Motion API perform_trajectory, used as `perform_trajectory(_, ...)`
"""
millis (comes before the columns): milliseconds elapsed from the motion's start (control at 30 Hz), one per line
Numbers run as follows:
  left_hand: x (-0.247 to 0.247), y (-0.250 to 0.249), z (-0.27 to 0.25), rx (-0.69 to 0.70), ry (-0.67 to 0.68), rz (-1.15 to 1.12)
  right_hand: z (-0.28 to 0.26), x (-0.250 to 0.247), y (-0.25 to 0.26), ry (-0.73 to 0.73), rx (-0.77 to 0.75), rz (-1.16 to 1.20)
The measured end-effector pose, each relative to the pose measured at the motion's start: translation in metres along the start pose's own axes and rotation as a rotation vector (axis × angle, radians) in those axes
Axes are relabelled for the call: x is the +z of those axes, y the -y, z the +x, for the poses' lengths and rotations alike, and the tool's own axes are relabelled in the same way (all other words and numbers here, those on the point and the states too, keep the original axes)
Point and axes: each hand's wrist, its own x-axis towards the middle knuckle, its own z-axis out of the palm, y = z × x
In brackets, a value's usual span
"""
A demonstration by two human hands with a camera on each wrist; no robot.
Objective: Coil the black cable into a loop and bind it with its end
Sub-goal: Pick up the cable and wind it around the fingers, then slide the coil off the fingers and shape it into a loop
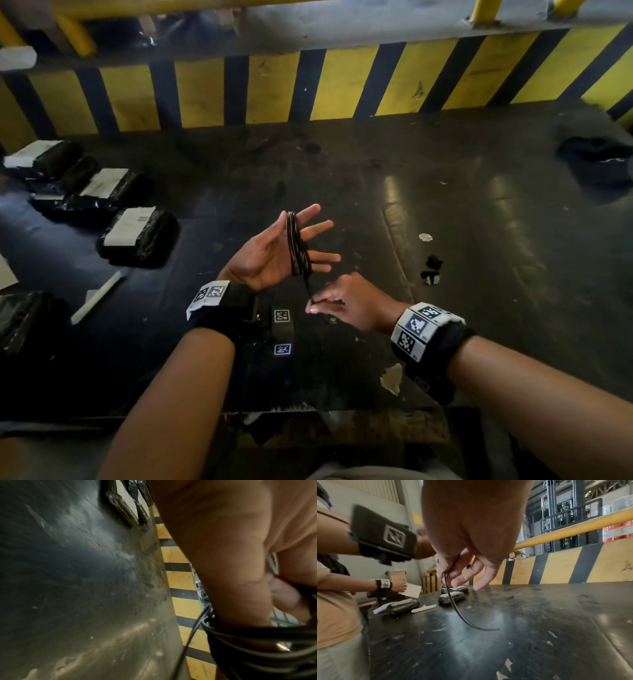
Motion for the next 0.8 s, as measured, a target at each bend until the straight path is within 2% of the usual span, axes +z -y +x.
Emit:
perform_trajectory(100,-0.010,0.007,0.003,-0.019,-0.138,0.020,0.000,-0.001,0.006,0.026,0.067,-0.051)
perform_trajectory(167,-0.016,0.012,0.004,-0.043,-0.221,0.041,0.000,-0.006,0.009,0.057,0.096,-0.165)
perform_trajectory(367,-0.021,0.029,0.002,-0.101,-0.361,0.106,-0.001,-0.032,0.034,0.039,0.021,-0.566)
perform_trajectory(467,-0.023,0.036,0.001,-0.144,-0.362,0.128,0.004,-0.039,0.042,-0.019,-0.013,-0.661)
perform_trajectory(633,-0.026,0.042,-0.001,-0.272,-0.355,0.198,0.019,-0.061,0.047,-0.028,0.046,-0.713)
perform_trajectory(800,-0.021,0.048,-0.003,-0.365,-0.268,0.188,0.029,-0.085,0.045,-0.050,0.067,-0.722)
